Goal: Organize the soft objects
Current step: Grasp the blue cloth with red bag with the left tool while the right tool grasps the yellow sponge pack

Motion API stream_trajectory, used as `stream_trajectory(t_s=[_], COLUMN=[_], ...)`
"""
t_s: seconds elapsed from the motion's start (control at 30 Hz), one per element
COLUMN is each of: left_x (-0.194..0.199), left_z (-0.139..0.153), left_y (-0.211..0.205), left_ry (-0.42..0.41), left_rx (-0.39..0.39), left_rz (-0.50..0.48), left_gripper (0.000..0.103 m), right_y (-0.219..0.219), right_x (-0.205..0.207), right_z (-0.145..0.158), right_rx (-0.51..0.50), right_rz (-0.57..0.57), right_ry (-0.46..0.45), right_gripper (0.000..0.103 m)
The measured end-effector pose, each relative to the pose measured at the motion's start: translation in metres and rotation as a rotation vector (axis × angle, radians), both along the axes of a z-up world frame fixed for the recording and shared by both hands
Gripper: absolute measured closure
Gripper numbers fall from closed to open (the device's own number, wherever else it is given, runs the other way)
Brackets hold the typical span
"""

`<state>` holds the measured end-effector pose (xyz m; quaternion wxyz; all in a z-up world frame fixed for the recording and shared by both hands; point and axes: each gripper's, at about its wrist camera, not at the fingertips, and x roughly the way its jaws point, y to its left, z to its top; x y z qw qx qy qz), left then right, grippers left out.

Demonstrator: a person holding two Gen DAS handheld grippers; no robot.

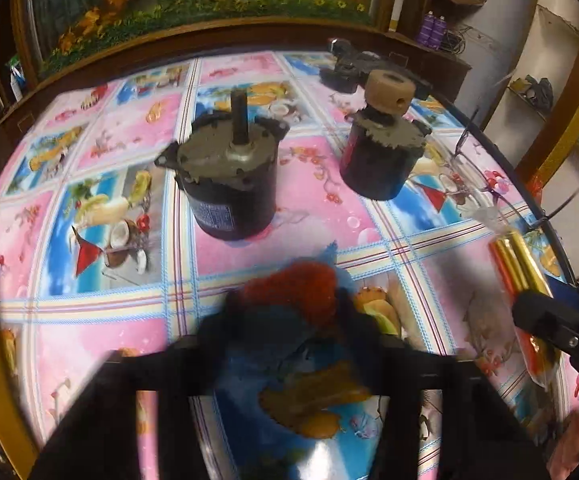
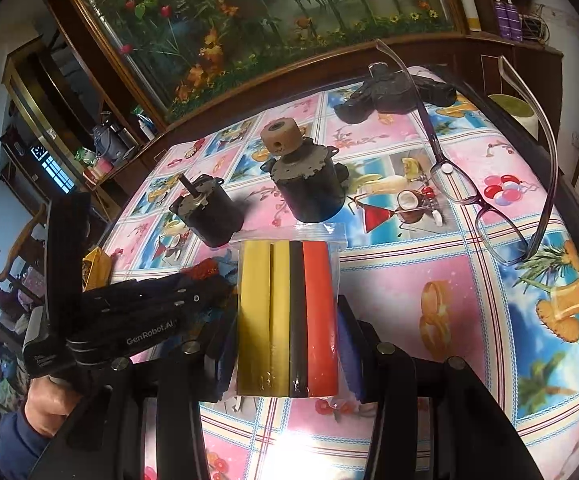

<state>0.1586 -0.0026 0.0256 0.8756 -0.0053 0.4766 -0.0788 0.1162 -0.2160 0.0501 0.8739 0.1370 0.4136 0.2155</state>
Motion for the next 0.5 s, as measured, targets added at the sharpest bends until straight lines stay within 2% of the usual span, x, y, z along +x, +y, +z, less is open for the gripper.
stream_trajectory(t_s=[0.13, 0.27, 0.5], left_x=[-0.017, -0.057, -0.122], left_z=[0.004, 0.006, 0.002], left_y=[0.008, 0.022, 0.044], left_ry=[-0.035, -0.048, -0.079], left_rx=[-0.036, -0.063, -0.009], left_rz=[0.041, 0.083, 0.17], left_gripper=[0.066, 0.066, 0.066], right_y=[0.005, 0.024, 0.085], right_x=[-0.002, -0.005, -0.027], right_z=[0.0, -0.005, -0.022], right_rx=[-0.011, -0.051, -0.179], right_rz=[0.015, 0.084, 0.289], right_ry=[-0.001, 0.003, 0.003], right_gripper=[0.056, 0.056, 0.055])
